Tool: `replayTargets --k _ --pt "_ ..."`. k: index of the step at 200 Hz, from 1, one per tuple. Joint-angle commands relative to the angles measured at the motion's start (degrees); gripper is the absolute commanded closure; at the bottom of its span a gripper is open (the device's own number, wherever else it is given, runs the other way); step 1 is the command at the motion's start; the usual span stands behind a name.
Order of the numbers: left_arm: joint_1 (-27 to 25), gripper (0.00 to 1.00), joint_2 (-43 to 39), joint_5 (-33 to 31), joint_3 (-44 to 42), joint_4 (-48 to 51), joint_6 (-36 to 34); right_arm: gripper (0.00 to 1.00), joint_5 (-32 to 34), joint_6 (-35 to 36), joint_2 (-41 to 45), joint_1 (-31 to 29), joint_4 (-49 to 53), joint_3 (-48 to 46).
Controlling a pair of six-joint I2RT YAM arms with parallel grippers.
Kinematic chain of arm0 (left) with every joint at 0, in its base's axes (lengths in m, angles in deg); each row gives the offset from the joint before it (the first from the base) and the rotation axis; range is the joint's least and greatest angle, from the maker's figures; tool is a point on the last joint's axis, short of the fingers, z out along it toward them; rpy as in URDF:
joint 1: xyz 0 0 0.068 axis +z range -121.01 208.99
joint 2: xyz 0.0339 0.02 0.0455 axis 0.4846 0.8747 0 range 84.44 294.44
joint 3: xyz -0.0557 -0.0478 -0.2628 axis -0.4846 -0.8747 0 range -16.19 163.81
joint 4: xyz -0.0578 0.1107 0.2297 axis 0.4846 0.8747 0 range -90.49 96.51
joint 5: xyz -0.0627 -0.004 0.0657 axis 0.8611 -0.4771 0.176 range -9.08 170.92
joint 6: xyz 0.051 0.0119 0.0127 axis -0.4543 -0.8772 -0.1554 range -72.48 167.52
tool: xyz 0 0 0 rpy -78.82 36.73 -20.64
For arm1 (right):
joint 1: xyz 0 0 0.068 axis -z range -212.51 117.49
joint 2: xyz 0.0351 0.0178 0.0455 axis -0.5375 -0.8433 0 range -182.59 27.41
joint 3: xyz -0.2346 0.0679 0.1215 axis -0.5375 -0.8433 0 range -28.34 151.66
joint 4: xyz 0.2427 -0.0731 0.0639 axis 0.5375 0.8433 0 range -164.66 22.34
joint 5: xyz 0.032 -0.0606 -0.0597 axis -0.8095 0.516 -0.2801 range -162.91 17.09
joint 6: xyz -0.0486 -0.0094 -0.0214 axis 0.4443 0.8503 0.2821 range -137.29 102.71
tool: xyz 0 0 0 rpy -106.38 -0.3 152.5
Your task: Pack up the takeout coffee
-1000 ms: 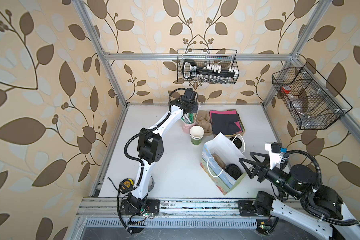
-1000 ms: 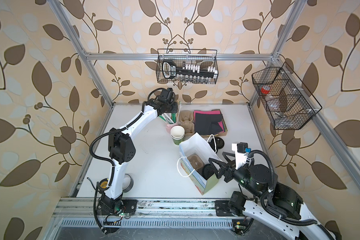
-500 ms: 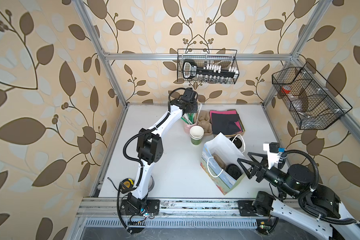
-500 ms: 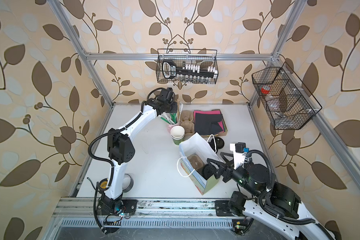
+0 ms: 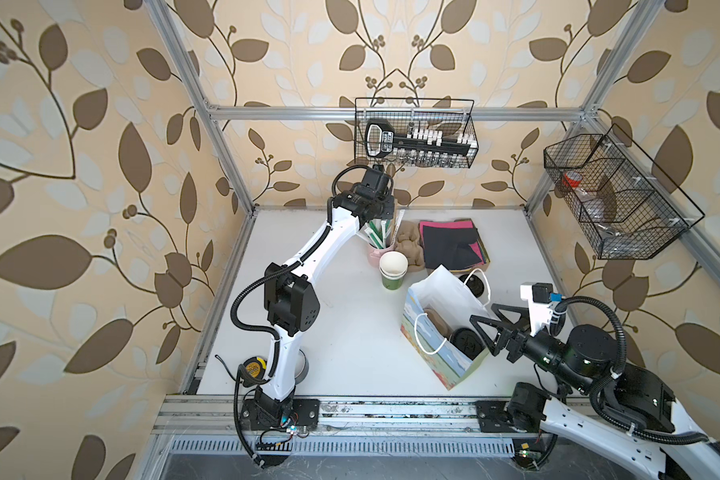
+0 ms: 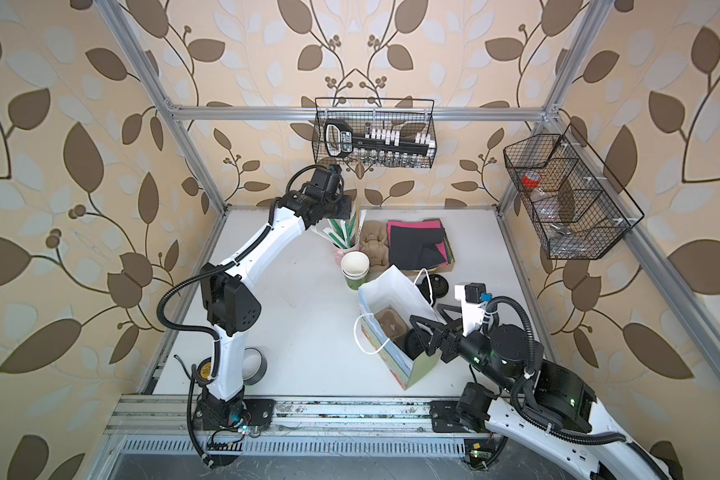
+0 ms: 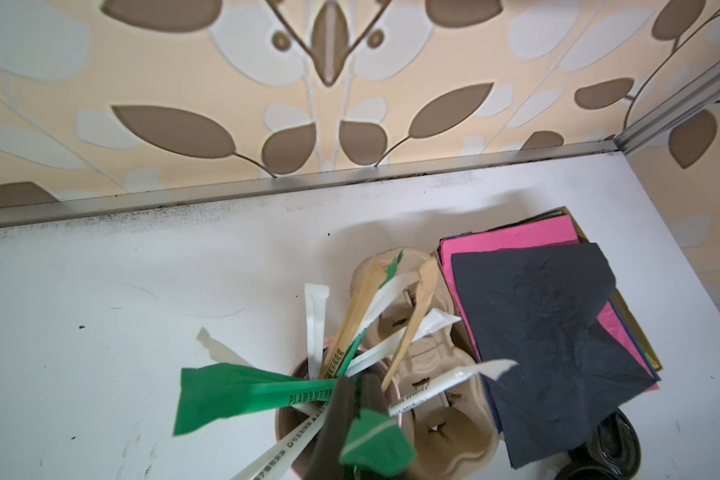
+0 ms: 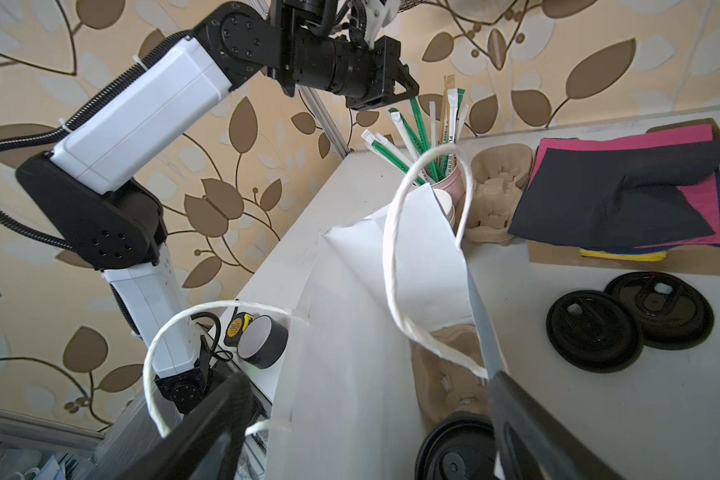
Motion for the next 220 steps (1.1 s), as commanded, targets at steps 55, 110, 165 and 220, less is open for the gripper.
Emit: replayTargets --k 55,110,165,220 --pt "-4.16 1.0 -19.45 -7.12 0.15 -0.03 -4.12 0.08 8.26 -3.49 -4.31 0.0 1.11 1.86" --pt "-16.09 1.0 -33.79 -11.26 -2.7 3.11 -4.75 0.05 16.34 -5.08 -13.15 1.38 6.29 10.74" --pt "-30.37 1.0 -44.01 -14.06 -14.33 3.2 0.16 0.05 13.41 -1.64 -21.84 10.59 8.67 24.08" --pt "-34.43 1.0 -42.59 -11.85 -23.23 -2.48 4.11 0.05 -9.3 2.22 -31.99 31.94 8.23 32.29"
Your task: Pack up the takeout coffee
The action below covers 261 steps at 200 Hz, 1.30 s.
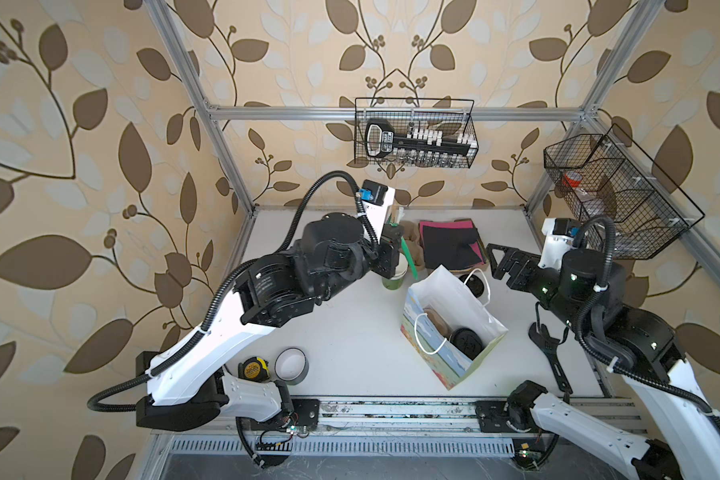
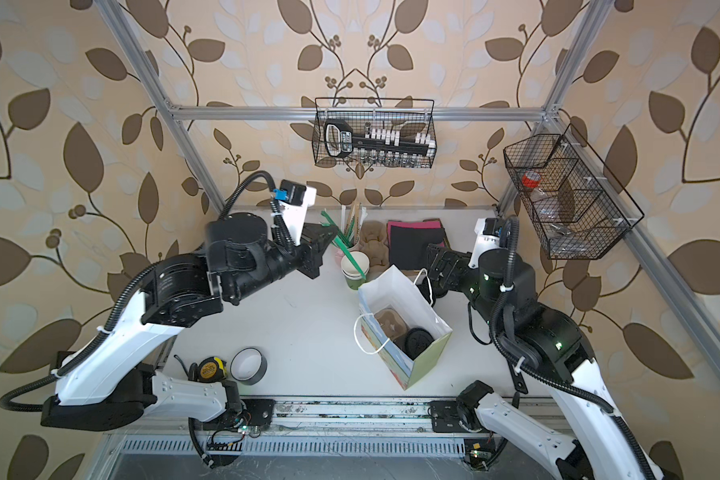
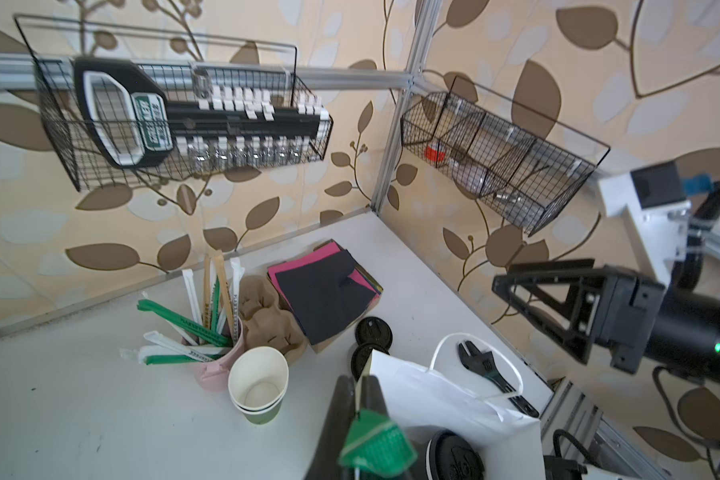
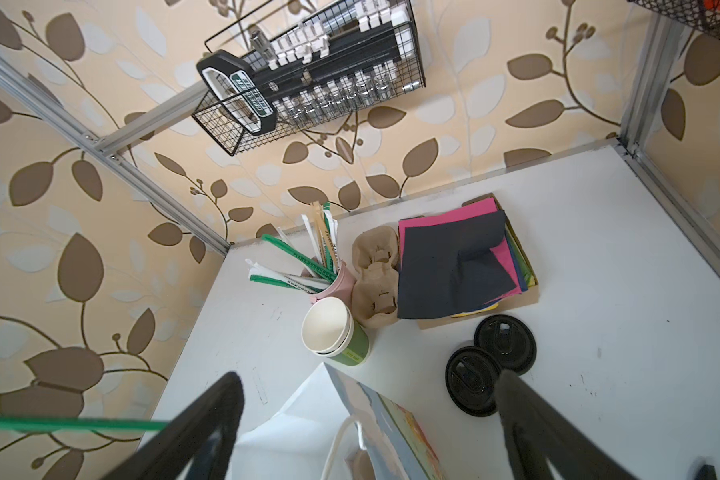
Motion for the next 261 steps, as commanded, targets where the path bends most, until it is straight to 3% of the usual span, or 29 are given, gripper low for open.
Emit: replayTargets --k 1,47,66,110,143,165,178,210,261 --pt "-1.55 1.0 1.56 0.47 -2.45 -4.88 2.69 0.05 -11.38 2.96 -3.19 6.38 0.73 2.29" --pt "-2.4 1.0 3.91 1.71 -6.16 -8.68 4.9 0.06 -20.94 3.72 -7.54 18.87 -3.96 -1.42" --pt "-2.79 1.0 4.48 1.76 -8.69 -9.37 5.78 0.06 -23.06 3.22 -9.31 21.15 -6.55 -4.21" --pt "-2.89 0.98 7.09 2.69 -13.33 -10.44 6.84 0.08 -18.21 3.14 -18.58 21.46 -9.42 -5.43" --pt "-2.92 0.7 7.09 3.25 -13.58 -11.32 4.13 0.12 -15.68 1.85 -27.31 20.86 -12.31 -4.01" --pt "-2.9 0.39 6.69 3.17 -12.03 -10.55 1.36 0.14 -12.01 1.97 -34.33 19.72 -13.38 -0.92" --pt "-2.91 0.29 5.4 1.99 -11.33 -9.5 -0.4 0.15 -9.12 2.94 -38.67 18.42 -13.02 2.05" --pt "-2.88 0.18 0.16 -3.01 -11.98 -5.71 -4.73 0.16 -8.06 3.39 -48.44 18.1 -12.77 7.19" --pt "-2.9 0.12 -10.03 -8.34 -21.21 -1.46 -6.86 0.18 -4.54 6.63 -61.36 18.18 -10.16 16.77"
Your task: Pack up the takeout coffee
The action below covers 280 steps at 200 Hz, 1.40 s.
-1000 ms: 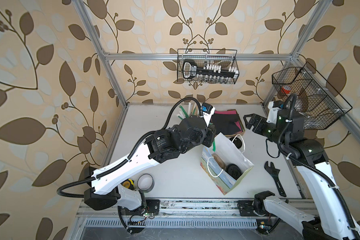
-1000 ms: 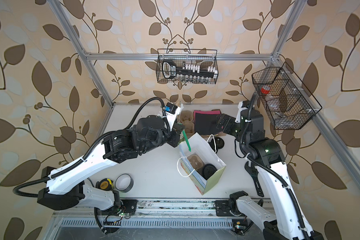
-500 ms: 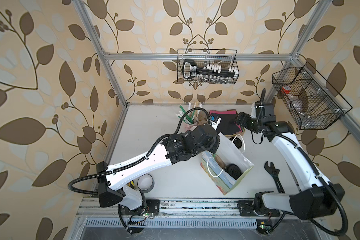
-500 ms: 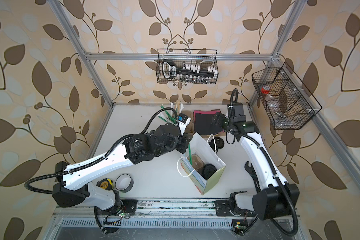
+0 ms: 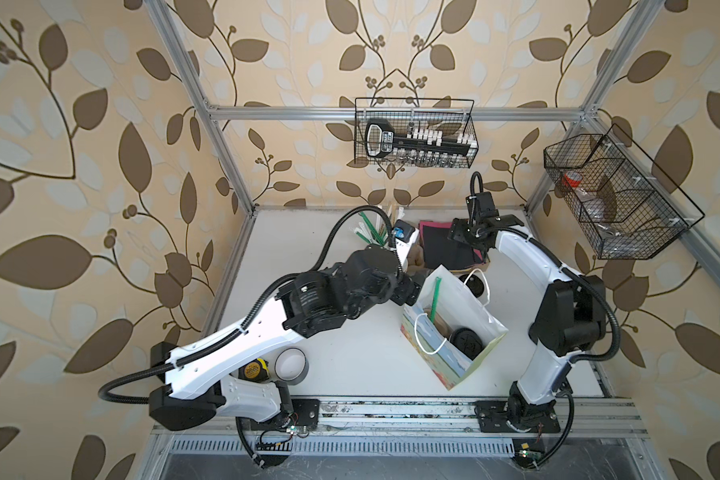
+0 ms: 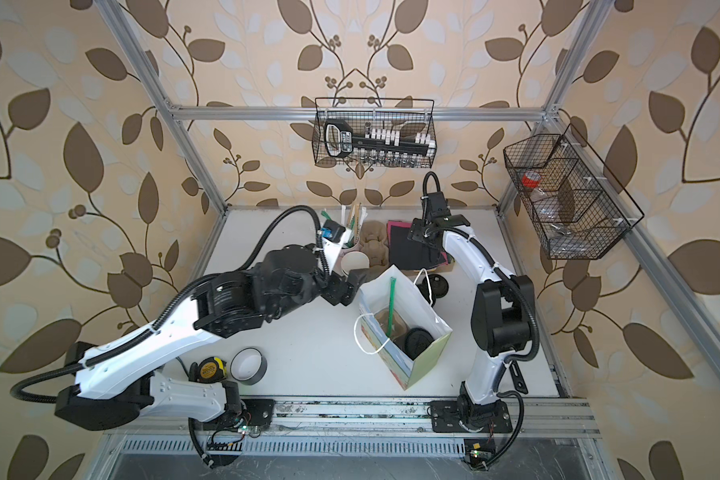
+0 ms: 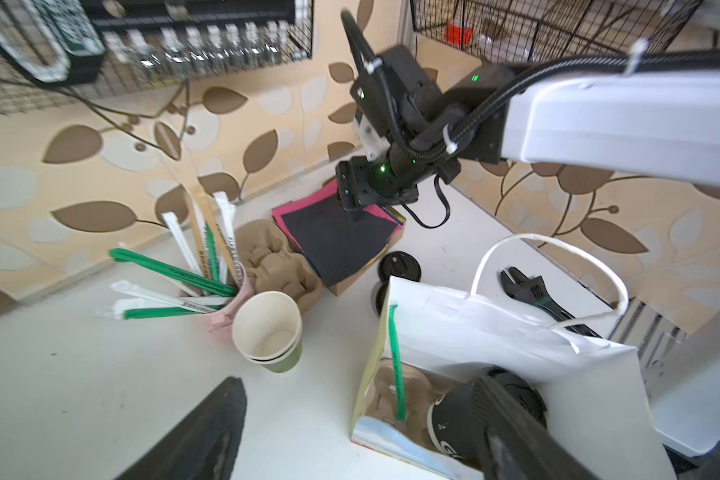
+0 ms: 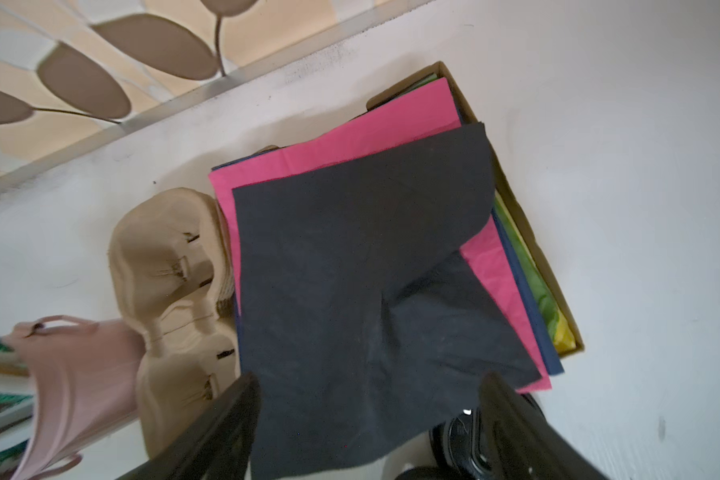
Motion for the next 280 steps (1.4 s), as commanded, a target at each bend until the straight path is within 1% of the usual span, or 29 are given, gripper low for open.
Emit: replayTargets --k 1,13,49,77,111,144,171,183,245,256,266,280 --pt "-0.56 0.12 -4.58 -4.57 -4.27 3.21 -2.37 0.18 3.28 2.46 -4.8 0.04 2.56 5.19" --pt "-0.53 0.11 -6.03 -5.33 -6.14 4.33 -2.11 0.18 4.0 2.7 -6.47 0.06 2.94 5.74" --pt "-0.53 0.1 -8.21 -7.86 -9.58 7.7 -0.72 0.2 3.71 2.98 -7.81 0.06 -1.27 2.23" --pt "-0.55 0.1 -8.32 -8.74 -11.65 8.9 0.36 0.21 4.3 3.61 -12.64 -0.05 1.23 4.8" --pt "-0.54 0.1 -7.81 -9.8 -12.91 9.17 0.69 0.23 7.16 4.14 -14.75 -1.07 0.66 4.8" --pt "-0.56 0.1 -6.7 -10.08 -13.28 9.6 1.0 0.29 7.28 3.55 -16.58 -0.84 0.25 4.38" --pt "-0.54 0.1 -6.48 -10.32 -13.4 9.7 1.05 0.4 6.64 3.35 -16.73 -0.81 -0.43 3.71" --pt "-0.52 0.1 -6.31 -10.4 -13.3 9.78 1.0 0.42 6.33 3.04 -16.17 -0.77 -1.19 2.96" --pt "-0.51 0.09 -6.39 -11.5 -14.21 10.58 1.34 0.7 3.12 2.07 -15.25 0.09 -4.1 -0.05" --pt "-0.57 0.09 -6.39 -11.82 -14.43 10.71 1.37 0.72 2.87 1.88 -14.51 0.42 -4.75 -0.75" --pt "-0.52 0.09 -6.39 -12.02 -14.7 10.75 1.29 0.78 2.17 1.7 -13.5 0.72 -5.32 -1.36" --pt "-0.51 0.09 -6.3 -12.41 -14.9 10.75 1.16 0.82 1.86 1.5 -11.37 1.04 -6.69 -2.43"
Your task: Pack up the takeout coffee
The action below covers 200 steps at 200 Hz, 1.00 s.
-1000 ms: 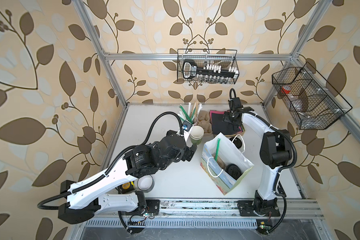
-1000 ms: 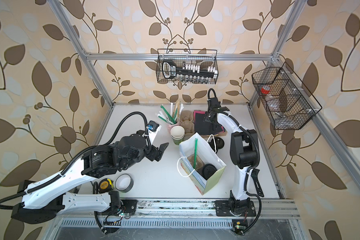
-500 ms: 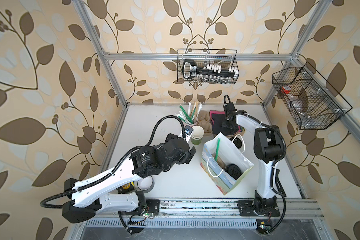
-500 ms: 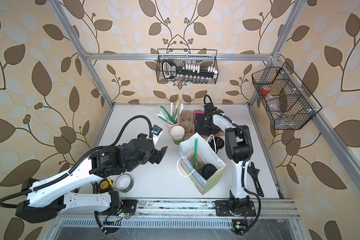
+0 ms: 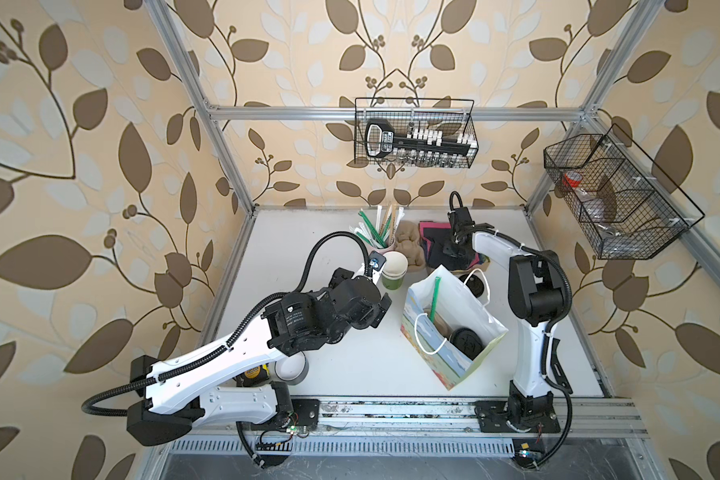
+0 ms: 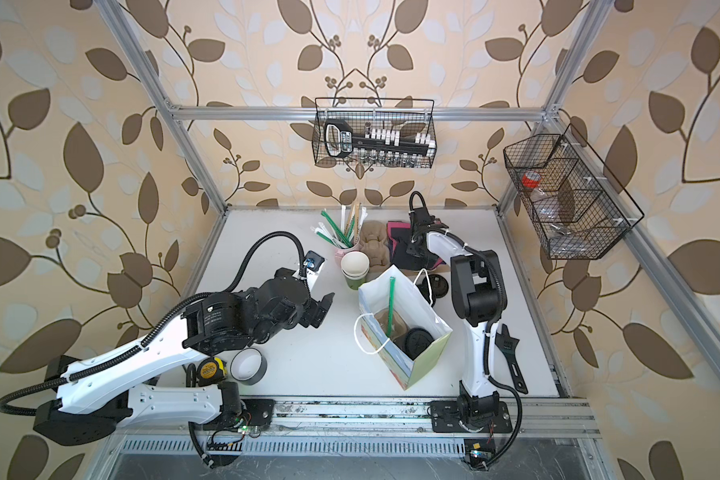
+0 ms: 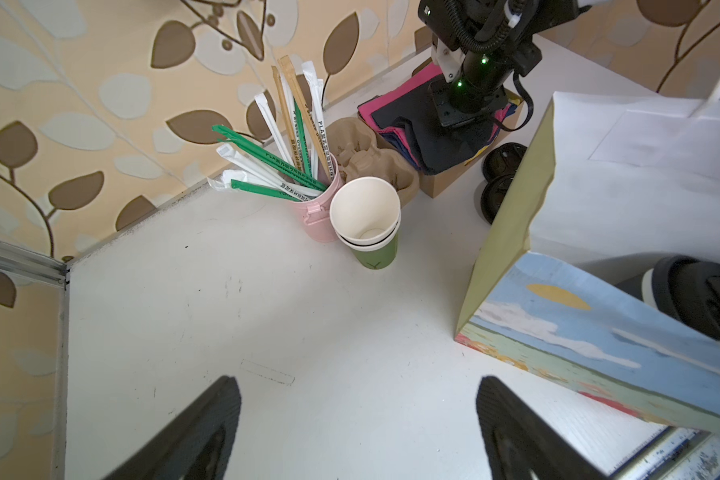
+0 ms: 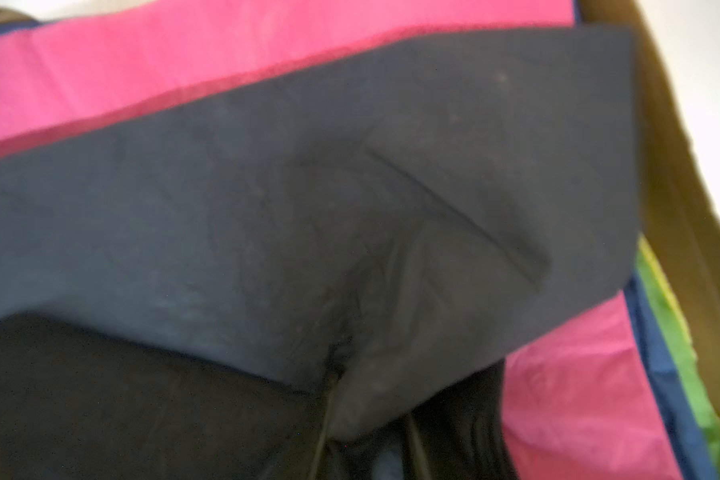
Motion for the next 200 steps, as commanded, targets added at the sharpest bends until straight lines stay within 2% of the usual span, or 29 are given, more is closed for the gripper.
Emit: replayTargets --k 1,75,141,200 --pt "-0.55 0.09 -0.16 -2.67 -0.54 0.85 0.57 0.83 -1.32 -0.27 3.47 0.88 -0.71 -2.55" --pt "-0.38 0.09 -0.15 -4.82 -1.14 1.03 -0.16 1.0 -3.41 -1.34 13.37 2.08 -3.35 -4.63" --pt "-0.32 0.09 -0.12 -4.94 -1.71 1.36 -0.24 1.0 -6.55 -1.6 16.06 2.71 -3.93 -6.45" --pt "-0.07 0.09 -1.38 -6.05 -3.69 0.69 -0.66 1.0 -6.63 -2.03 25.05 3.32 -5.86 -7.92"
